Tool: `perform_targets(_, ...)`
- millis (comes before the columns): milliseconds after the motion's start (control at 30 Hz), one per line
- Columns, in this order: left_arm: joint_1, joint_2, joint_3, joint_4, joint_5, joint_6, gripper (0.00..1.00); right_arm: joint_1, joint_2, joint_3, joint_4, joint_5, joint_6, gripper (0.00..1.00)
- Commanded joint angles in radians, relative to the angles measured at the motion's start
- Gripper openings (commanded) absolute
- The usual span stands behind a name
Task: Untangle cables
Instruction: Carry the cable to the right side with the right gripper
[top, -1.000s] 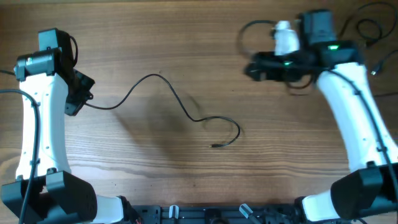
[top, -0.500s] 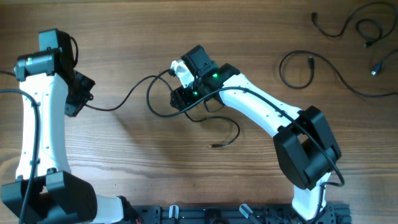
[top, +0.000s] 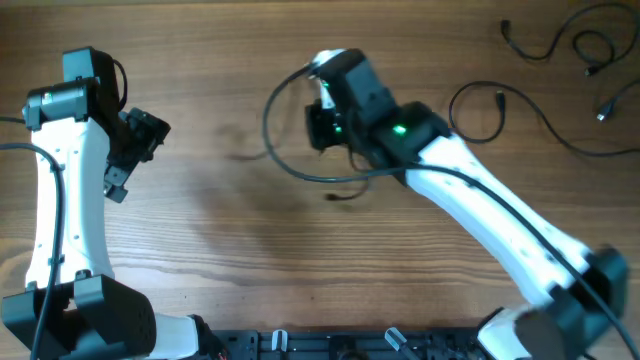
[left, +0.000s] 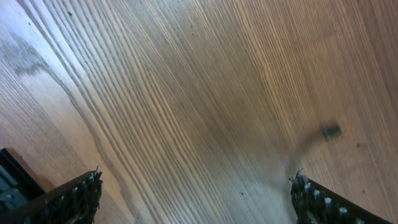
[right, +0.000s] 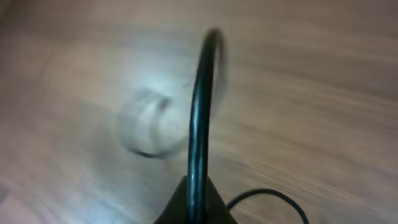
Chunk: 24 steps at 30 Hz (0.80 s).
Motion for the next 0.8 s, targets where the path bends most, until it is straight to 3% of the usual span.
perform_targets(0,-0.037,0.009,0.005,-0.003,0.016,0.002,1.0,-0.016,-0.114,0.025,-0.045,0.254,0.135,0.04)
perform_targets(133,-0.102,0.009,0.005,-0.003,0.015,0.002,1.0,-0.08,-0.264,0.026,-0.146,0.358,0.3,0.04)
perform_targets(233,-0.137,0.009,0.005,0.001,0.014,0.002,1.0,-0.151,-0.402,0.026,-0.209,0.43,0.341,0.04)
perform_targets(400,-0.172,0.009,0.005,0.013,0.015,0.002,1.0,-0.362,-0.557,0.025,-0.388,0.592,0.449,0.04)
perform_targets(567,-0.177,0.009,0.005,0.012,0.014,0.002,1.0,-0.714,-0.539,0.025,-0.495,0.74,0.515,0.04)
perform_targets(767,-0.177,0.009,0.005,0.013,0.014,0.002,1.0,-1.075,-0.352,0.025,-0.524,0.718,0.529,0.04)
